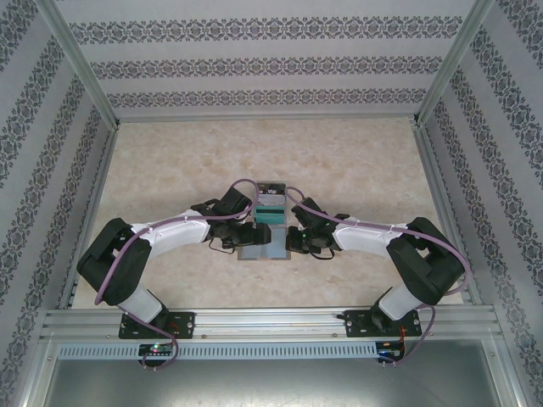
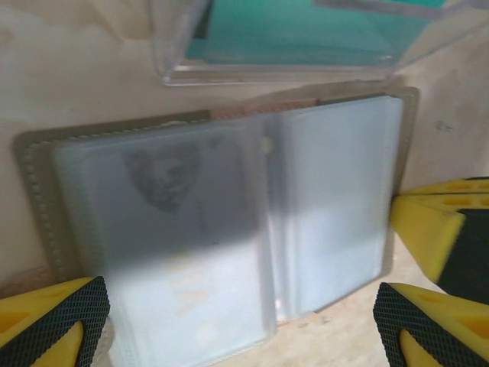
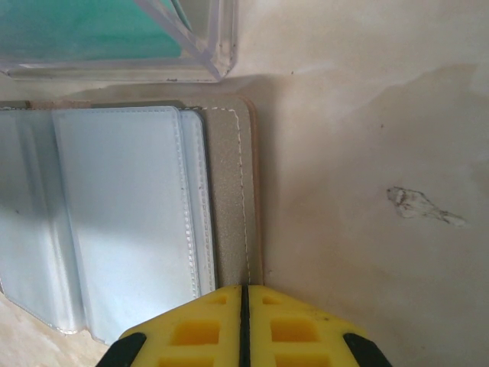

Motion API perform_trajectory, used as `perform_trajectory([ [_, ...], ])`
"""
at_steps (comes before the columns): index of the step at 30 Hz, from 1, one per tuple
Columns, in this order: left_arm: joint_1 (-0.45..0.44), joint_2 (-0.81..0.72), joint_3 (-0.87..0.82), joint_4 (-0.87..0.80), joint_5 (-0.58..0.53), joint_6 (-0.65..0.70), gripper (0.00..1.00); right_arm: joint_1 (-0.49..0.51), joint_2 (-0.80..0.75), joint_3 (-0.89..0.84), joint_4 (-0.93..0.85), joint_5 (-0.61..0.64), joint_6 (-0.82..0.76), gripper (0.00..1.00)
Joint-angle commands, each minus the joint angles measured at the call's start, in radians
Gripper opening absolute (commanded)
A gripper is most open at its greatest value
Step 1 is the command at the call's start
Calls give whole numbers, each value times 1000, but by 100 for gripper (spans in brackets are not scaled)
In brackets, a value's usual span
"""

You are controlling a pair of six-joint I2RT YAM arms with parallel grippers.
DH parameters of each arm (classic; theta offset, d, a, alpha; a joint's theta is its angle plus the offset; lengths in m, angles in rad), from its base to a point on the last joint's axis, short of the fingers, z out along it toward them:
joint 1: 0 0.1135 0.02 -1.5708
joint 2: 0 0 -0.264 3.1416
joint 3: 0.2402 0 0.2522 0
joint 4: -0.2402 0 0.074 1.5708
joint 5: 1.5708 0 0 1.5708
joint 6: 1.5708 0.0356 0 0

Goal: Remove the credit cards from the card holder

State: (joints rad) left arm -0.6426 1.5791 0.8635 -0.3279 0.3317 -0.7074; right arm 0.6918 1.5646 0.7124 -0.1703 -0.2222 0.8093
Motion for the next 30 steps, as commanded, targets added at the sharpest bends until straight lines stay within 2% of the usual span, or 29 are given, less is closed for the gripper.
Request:
perform_trajectory([
  [1, -11, -14, 28, -76, -78, -3, 92, 8, 36, 7, -18, 26, 7, 0],
  [7, -12, 6, 33, -69, -63, -2, 92, 7, 35, 6, -17, 26, 7, 0],
  [12, -12, 29, 28, -23, 14, 9, 90, 7, 35, 4, -14, 23, 10, 0],
  [17, -12, 41, 29, -4, 41, 9, 86, 8, 36, 3, -16, 22, 11, 0],
  [30, -15, -9, 28, 58, 117, 28, 82, 7, 48, 12, -16, 18, 10, 0],
])
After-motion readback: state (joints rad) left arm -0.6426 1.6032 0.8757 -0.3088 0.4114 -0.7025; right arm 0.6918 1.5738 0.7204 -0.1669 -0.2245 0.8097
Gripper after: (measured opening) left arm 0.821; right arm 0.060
